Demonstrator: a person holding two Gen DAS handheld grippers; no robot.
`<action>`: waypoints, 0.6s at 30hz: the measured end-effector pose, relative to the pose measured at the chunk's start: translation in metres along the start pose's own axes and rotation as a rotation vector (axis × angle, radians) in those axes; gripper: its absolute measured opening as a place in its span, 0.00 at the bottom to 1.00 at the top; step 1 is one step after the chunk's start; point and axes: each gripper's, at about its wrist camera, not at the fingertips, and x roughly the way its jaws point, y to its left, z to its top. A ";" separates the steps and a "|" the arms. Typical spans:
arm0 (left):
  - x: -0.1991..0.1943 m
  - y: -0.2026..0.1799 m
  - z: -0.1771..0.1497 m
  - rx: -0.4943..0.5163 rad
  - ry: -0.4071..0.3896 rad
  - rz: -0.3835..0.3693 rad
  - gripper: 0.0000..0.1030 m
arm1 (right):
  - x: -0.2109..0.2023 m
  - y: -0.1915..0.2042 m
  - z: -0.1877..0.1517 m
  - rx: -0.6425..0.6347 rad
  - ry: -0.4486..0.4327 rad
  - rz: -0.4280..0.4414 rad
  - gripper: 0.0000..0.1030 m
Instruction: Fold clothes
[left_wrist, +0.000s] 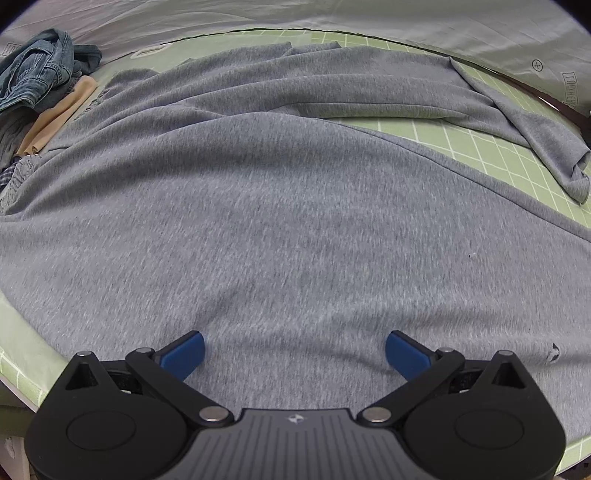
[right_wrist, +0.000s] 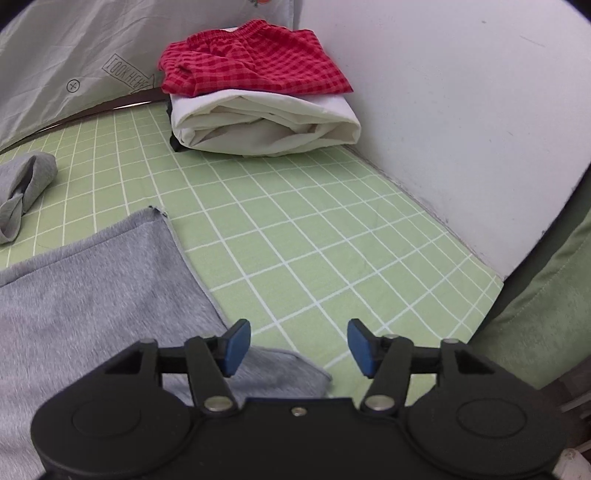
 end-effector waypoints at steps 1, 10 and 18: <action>-0.001 0.005 -0.001 -0.014 0.002 0.002 1.00 | -0.002 0.007 0.004 -0.013 -0.008 0.007 0.80; -0.024 0.085 0.023 -0.188 -0.069 0.071 1.00 | -0.018 0.084 0.020 -0.084 -0.020 0.167 0.97; -0.022 0.164 0.087 -0.277 -0.108 0.133 1.00 | -0.039 0.171 0.032 -0.146 -0.019 0.254 0.97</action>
